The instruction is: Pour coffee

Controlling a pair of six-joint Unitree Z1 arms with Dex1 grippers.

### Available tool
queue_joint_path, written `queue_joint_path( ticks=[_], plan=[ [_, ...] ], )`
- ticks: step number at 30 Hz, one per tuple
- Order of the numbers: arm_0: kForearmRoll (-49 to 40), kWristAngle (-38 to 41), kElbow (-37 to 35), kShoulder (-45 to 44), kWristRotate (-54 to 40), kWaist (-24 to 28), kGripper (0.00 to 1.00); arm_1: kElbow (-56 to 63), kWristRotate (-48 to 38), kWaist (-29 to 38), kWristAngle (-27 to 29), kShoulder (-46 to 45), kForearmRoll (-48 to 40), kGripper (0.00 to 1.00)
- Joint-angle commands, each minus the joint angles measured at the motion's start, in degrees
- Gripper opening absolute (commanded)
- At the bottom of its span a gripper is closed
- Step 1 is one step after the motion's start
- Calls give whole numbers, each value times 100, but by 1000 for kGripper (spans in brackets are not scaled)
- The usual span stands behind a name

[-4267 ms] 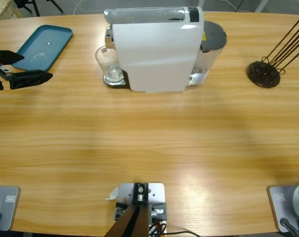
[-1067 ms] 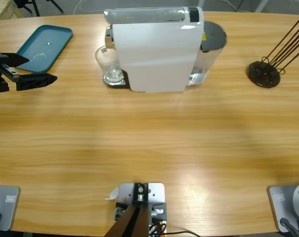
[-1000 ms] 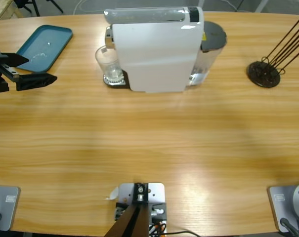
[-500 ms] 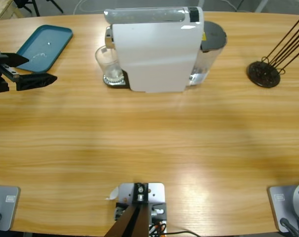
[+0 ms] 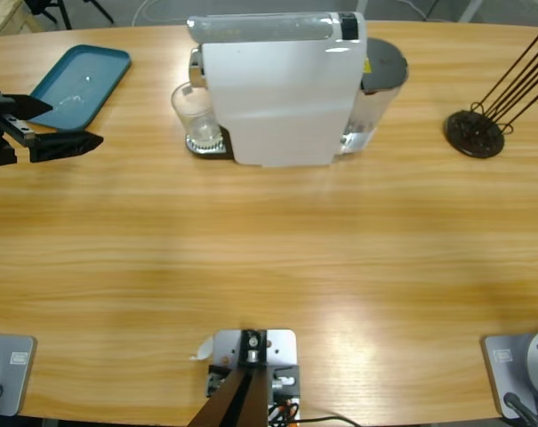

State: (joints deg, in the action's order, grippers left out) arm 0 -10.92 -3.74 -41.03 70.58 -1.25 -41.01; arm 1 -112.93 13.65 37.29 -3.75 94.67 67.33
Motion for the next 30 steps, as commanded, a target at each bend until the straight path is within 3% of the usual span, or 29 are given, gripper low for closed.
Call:
queue_joint_path(
  ticks=[1,4,9,15,20,30],
  plan=[
    [325,91,315,163,11,6,1000,3750,-73,59,-53,-3083,-1917,1000],
    [473,75,419,98,65,-47,1000,5049,-82,59,-102,-3893,-2613,1000],
    [921,102,884,-846,-7,-47,1000,6097,-128,59,-569,-4285,-3499,1000],
    [1292,97,1311,-1568,2,-47,1000,7338,-362,59,-678,-4777,-4555,1000],
    [1557,371,1563,-1403,-7,-47,1000,7988,-602,59,-768,-5247,-4923,1000],
    [1652,1216,1668,-1102,2,-77,991,8349,-729,59,-784,-4922,-5338,1000]
  ],
)
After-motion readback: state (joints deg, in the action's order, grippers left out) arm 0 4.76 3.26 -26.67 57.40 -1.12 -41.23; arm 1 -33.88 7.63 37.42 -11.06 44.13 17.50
